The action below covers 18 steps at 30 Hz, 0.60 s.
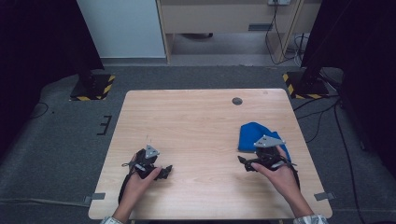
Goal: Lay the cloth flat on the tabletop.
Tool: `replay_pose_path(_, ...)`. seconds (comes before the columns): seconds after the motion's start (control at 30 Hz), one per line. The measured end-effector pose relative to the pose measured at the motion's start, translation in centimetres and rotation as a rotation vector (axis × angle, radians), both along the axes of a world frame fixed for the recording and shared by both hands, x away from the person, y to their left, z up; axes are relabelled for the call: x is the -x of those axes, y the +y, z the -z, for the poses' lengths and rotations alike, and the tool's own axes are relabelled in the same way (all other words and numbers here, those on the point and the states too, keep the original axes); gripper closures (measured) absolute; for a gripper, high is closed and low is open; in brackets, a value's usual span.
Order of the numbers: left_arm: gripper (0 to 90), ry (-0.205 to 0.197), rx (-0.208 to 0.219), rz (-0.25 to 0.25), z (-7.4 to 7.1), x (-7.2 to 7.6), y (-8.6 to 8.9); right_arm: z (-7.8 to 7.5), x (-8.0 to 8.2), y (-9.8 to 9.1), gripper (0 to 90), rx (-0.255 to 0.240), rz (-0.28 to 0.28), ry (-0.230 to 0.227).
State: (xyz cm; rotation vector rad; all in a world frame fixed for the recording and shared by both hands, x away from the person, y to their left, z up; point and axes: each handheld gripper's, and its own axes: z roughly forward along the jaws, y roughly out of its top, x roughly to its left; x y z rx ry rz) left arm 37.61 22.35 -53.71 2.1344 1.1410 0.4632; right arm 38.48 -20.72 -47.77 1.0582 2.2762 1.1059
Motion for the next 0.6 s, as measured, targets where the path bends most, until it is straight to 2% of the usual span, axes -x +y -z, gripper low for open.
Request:
replay_pose_path(0.1, 0.0, 0.0, 0.001, 0.0, 0.0, 0.0, 0.0, -0.6, -0.2, -0.7, 8.0, 0.002, 0.023, -0.013)
replay_pose_path(0.13, 0.0, 0.0, 0.001, 0.0, 0.0, 0.0, 0.0, -1.2, -0.4, -1.7, 7.4, -0.013, 0.046, -0.026)
replay_pose_path(0.3, 0.0, 0.0, 0.001, -0.001, 0.0, 0.0, 0.0, -1.8, -1.0, -3.5, 7.3, -0.002, 0.096, -0.048)
replay_pose_path(0.33, 0.0, 0.0, 0.001, 0.0, 0.0, 0.0, 0.0, -1.8, -1.4, -4.4, 7.2, -0.004, 0.127, -0.051)
replay_pose_path(0.43, 0.0, 0.001, 0.001, 0.0, 0.0, 0.0, 0.0, -1.6, -1.9, -5.6, 6.7, -0.005, 0.163, -0.047)
replay_pose_path(0.6, 0.0, 0.001, 0.001, -0.001, 0.0, 0.0, 0.0, -1.2, -2.5, -6.9, 6.6, -0.008, 0.197, -0.04)
